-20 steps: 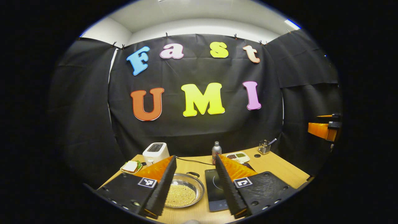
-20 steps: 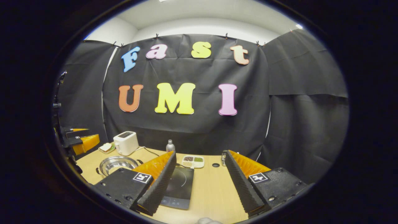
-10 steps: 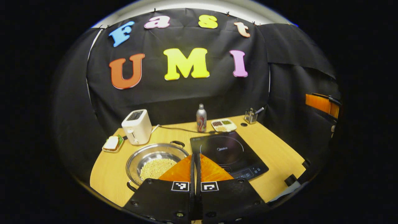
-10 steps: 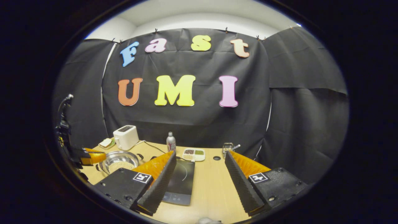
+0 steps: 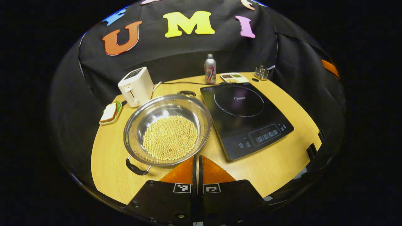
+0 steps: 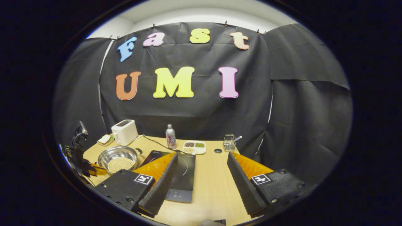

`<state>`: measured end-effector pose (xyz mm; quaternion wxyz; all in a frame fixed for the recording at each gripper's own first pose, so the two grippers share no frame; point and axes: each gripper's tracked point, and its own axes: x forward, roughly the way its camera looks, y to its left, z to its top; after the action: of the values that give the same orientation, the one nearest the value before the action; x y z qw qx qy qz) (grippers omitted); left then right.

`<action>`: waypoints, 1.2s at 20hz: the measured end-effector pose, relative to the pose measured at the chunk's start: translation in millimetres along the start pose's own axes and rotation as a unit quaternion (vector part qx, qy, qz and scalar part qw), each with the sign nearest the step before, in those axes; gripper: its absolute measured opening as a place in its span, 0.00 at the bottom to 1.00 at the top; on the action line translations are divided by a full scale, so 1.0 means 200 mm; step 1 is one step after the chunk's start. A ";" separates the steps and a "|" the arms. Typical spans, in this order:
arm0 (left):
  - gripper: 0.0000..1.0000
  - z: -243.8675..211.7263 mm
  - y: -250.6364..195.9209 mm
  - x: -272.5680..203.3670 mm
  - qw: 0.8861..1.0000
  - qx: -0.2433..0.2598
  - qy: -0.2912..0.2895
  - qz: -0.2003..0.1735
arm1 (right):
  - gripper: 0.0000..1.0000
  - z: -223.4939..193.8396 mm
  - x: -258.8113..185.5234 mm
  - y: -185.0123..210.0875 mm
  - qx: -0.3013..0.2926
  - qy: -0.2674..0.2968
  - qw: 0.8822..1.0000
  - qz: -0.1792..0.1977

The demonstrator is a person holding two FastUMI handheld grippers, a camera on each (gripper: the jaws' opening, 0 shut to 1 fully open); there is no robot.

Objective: First push the handle of the pot to place it horizontally, then grasp the pot with both hands and set it on the induction cooktop.

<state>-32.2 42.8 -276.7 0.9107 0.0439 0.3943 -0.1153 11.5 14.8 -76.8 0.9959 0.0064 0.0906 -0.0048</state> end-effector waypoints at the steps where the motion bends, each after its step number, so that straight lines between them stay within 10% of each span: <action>1: 0.00 -0.05 0.02 0.02 1.000 0.000 0.019 -0.002 | 0.99 0.00 0.00 0.00 0.001 0.002 1.000 0.000; 24: 0.00 -0.26 0.47 0.14 0.985 0.030 0.165 0.038 | 0.97 -0.09 0.06 -0.06 -0.008 0.039 0.999 -0.006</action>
<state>-27.6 137.5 -334.7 0.8350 0.1044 0.5338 -0.0834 20.4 3.6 -96.3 0.9915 -0.0016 0.1294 -0.0101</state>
